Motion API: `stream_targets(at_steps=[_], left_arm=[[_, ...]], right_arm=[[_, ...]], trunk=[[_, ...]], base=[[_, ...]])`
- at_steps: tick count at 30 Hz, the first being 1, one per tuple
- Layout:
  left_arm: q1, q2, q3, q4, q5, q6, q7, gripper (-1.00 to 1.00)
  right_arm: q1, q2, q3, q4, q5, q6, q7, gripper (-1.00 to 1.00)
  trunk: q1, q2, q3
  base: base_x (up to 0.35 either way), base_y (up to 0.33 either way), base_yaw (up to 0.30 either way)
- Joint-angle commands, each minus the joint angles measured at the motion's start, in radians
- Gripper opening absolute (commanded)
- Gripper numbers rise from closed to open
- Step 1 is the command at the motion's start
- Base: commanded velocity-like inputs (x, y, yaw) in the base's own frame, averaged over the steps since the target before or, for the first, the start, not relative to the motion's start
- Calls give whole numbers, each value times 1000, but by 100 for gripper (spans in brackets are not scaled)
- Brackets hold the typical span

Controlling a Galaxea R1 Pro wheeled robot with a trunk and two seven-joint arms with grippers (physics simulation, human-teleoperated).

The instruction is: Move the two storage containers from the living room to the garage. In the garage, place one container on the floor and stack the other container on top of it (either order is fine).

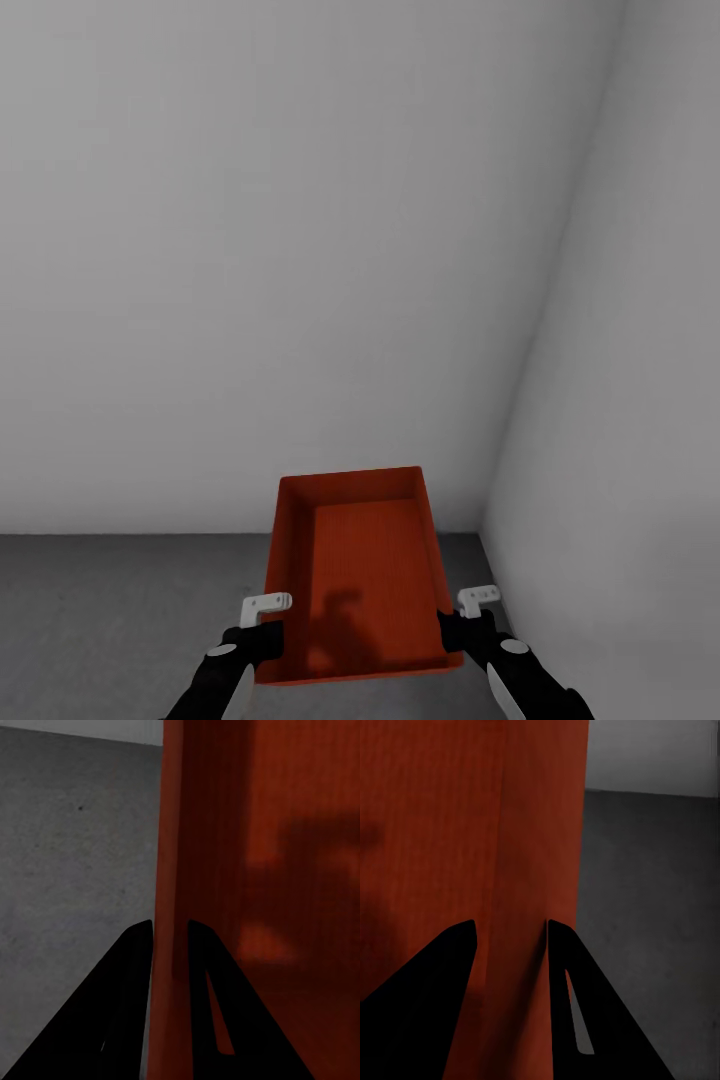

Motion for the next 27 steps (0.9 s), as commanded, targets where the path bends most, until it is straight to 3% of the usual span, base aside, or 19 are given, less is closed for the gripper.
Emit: stream_targets(at_steps=[1,7,27], left_arm=[[0,20,-3,-3,-39,-40,39,-100],[0,20,-4,-3,-38,-41,39,-100],[0,20,-3,-3,-38,-41,39,-100]], right_arm=[[-2,-1,-5,1,-40,4,57,-100],[-2,-1,-5,0,-40,4,57,-100],[-2,-1,-4,1,-39,4,57,-100]], trunk=[[1,-2,-4],[1,-2,-11],[1,-2,-12]], base=[[325,0,-110],[137,0,-65],[6,0,-3]])
